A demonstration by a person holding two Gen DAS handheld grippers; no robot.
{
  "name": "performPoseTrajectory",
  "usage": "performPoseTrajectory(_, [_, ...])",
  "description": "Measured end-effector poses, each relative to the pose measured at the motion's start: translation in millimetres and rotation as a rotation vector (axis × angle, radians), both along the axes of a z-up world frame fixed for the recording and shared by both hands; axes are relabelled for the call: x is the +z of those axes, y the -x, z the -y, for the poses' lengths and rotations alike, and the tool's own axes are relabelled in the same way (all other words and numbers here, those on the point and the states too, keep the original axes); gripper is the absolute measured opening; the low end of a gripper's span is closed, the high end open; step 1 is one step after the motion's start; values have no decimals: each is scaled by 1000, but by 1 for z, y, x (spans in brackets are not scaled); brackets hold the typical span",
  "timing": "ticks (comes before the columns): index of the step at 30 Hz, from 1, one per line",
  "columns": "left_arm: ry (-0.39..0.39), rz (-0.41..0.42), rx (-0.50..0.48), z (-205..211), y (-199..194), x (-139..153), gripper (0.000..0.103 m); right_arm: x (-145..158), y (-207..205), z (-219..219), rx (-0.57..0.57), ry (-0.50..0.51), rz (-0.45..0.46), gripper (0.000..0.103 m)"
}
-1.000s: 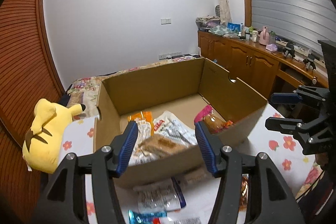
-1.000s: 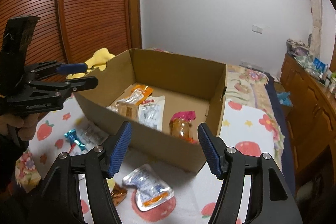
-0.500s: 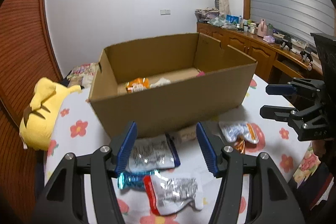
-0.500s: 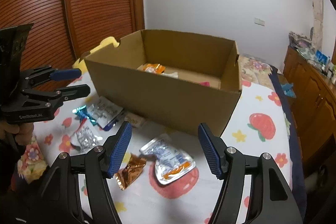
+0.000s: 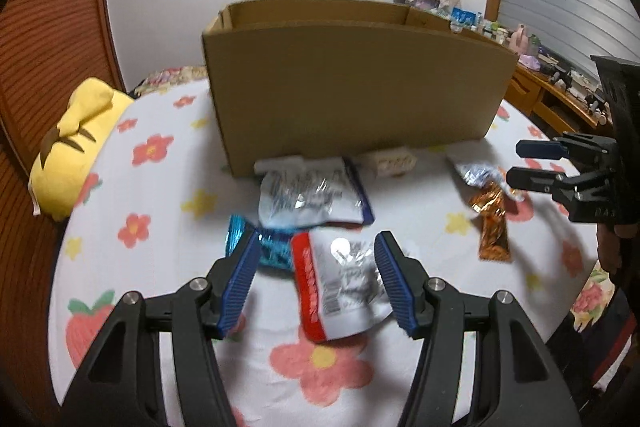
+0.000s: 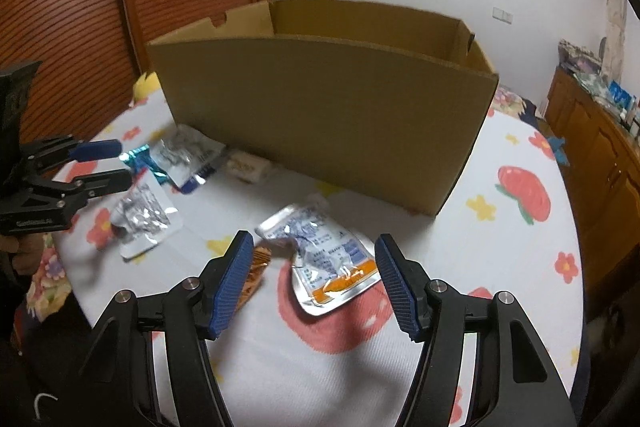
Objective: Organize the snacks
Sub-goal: 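Move both tools back to the remaining snacks and lower onto silver pouches, then grasp the red-edged silver pouch with the left tool while the right tool grasps the orange-striped pouch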
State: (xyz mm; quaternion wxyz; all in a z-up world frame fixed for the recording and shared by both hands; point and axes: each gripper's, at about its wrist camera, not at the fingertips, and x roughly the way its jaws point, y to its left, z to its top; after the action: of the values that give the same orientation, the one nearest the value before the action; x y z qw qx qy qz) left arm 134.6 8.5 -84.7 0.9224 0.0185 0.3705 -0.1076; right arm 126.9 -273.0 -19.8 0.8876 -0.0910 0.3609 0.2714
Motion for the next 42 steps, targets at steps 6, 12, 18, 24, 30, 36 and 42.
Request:
performPoseTrajectory(6, [23, -12, 12, -6, 0, -8, 62, -14, -14, -3, -4, 11, -34, 65])
performPoseTrajectory(12, [29, -9, 12, -7, 1, -9, 62, -22, -25, -9, 0, 36, -50, 65])
performPoseTrajectory(18, [42, -13, -1, -2, 5, -8, 62, -30, -32, -11, 4, 57, -75, 65])
performPoseTrajectory(24, [47, -19, -20, 4, 6, -8, 63, -33, -32, -11, 5, 71, -69, 66])
performPoseTrajectory(30, [55, -20, -38, 9, 7, -9, 68, -37, -32, -13, 9, 81, -69, 74])
performPoseTrajectory(36, [25, -32, -63, 21, 4, -11, 70, -36, -33, -12, -3, 81, -70, 77])
performPoseTrajectory(42, [-30, -55, -68, 31, 1, -17, 70, -35, -34, -11, -7, 82, -68, 78])
